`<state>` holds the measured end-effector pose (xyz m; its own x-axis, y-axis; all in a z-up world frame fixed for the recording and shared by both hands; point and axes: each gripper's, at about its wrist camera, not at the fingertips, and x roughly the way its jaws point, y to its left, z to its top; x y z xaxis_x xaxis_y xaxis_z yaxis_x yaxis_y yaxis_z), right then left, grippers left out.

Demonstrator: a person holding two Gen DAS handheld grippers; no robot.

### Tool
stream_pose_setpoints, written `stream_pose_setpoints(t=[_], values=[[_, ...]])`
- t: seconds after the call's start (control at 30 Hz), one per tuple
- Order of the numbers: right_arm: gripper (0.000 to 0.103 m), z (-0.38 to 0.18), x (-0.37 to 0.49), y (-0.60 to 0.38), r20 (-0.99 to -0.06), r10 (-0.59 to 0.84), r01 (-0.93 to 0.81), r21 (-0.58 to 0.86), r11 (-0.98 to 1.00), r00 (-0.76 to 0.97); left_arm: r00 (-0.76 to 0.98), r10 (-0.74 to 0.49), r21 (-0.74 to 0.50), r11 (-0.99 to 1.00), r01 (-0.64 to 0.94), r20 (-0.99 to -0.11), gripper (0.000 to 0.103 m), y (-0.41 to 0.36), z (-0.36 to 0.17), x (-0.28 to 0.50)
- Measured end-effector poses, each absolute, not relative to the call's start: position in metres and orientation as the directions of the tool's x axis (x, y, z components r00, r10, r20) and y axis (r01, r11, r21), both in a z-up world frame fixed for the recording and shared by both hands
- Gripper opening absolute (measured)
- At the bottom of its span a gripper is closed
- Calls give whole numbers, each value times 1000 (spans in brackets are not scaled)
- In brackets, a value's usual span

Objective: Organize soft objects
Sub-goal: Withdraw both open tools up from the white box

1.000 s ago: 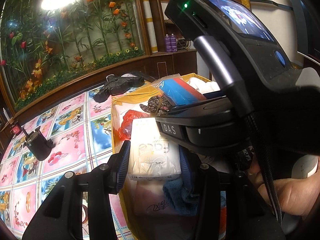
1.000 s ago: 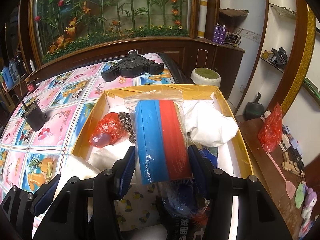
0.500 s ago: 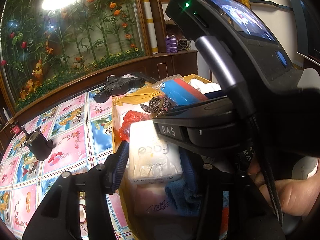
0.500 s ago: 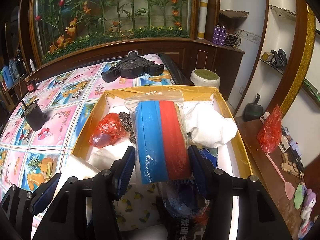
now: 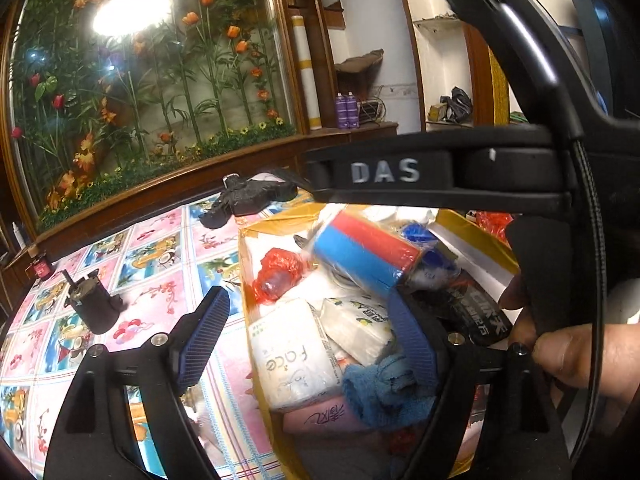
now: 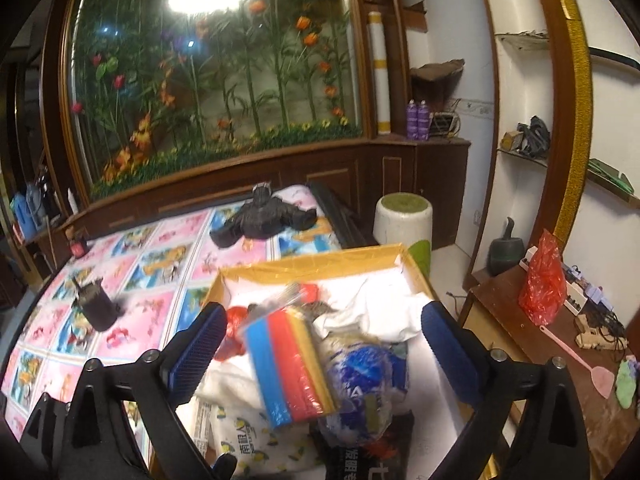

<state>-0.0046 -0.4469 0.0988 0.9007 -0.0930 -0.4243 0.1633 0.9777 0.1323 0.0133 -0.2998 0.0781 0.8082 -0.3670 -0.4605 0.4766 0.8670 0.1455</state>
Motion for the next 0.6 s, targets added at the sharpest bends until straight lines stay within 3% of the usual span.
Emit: stream_pose_setpoints(t=[0.33, 0.53, 0.6], values=[[102, 92, -59, -443, -358, -131, 199, 162, 967, 925, 806, -336, 101, 895, 435, -487, 84, -276, 95, 1], [102, 83, -104, -430, -333, -132, 187, 138, 973, 933, 821, -183, 248, 898, 364, -541, 84, -271, 81, -12], [102, 80, -118, -425, -334, -128, 180, 129, 975, 934, 796, -214, 220, 892, 396, -566, 84, -265, 78, -16]])
